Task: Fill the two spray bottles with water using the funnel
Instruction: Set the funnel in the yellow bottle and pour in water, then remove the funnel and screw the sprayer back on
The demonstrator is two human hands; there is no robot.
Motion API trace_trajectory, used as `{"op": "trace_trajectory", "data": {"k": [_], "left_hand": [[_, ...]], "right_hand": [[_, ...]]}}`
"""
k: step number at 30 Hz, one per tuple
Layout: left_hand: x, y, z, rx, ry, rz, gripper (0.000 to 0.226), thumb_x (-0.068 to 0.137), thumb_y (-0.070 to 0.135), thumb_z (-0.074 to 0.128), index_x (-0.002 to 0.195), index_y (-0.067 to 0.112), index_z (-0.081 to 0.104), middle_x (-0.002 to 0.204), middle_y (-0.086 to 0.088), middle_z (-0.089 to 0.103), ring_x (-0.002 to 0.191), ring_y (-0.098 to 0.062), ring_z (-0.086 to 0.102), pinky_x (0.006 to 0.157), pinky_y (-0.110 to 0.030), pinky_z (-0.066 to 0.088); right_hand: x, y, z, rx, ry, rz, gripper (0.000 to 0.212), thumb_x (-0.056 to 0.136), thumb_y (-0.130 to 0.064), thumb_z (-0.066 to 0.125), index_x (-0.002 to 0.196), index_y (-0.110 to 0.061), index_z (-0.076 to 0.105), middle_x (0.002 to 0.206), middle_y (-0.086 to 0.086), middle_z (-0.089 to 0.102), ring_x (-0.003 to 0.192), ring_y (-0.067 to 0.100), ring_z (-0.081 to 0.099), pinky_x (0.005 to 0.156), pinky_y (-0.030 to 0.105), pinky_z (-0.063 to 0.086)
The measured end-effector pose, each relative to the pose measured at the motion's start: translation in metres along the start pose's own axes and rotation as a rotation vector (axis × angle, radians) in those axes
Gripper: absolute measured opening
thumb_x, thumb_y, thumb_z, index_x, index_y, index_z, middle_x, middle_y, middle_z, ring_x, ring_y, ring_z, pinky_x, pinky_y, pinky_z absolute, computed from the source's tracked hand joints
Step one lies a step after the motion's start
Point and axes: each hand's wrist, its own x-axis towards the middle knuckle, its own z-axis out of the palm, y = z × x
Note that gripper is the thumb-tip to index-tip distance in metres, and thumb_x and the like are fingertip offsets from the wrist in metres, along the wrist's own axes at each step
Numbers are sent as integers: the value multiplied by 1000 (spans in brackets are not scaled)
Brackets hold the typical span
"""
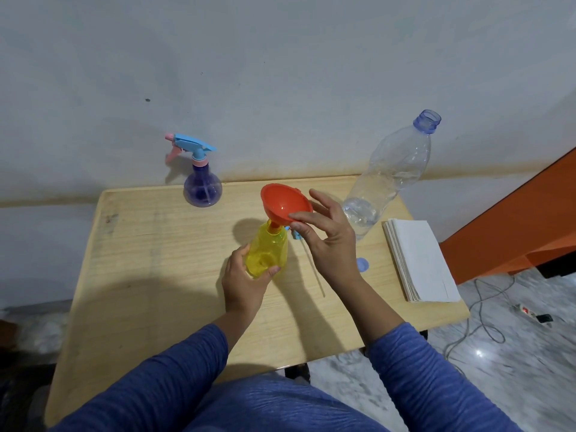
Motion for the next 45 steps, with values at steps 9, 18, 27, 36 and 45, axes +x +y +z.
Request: {"op": "trace_trajectory", "data": {"k": [9,18,27,36,45], "left_hand": [[-1,-2,1,14,31,19,76,54,39,87,121,23,53,122,0,60,111,-19,57,95,-41,50],[-3,11,-1,57,22,-57,73,56,31,87,120,24,53,119,7,60,100,-7,55,82,-15,42],[-7,20,-2,27,29,-90,80,50,58,83,118,26,54,115,9,62,100,-6,59,78,-10,46],[-9,22,-2,39,52,-92,72,52,55,80,115,37,49,114,14,59,105,-7,59,85,-17,48],[-8,20,-1,78,47,-88,73,55,48,83,118,32,50,117,13,58,107,-9,58,88,-28,50]], "right_hand": [[46,-2,-8,126,-20,53,15,84,-12,66,97,-18,71,94,2,69,91,15,65,83,32,52],[94,60,24,106,-191,287,13,87,-13,64,97,-11,72,101,10,71,94,20,64,81,29,49],[113,119,43,-16,-148,470,15,88,-18,61,95,-15,73,102,4,71,99,16,62,85,21,40],[98,125,37,-20,-137,507,38,88,-17,62,126,-18,58,130,7,52,118,20,53,98,23,44],[36,120,38,-151,-167,587,60,80,-22,71,134,-15,47,113,12,64,85,15,58,73,22,42]]}}
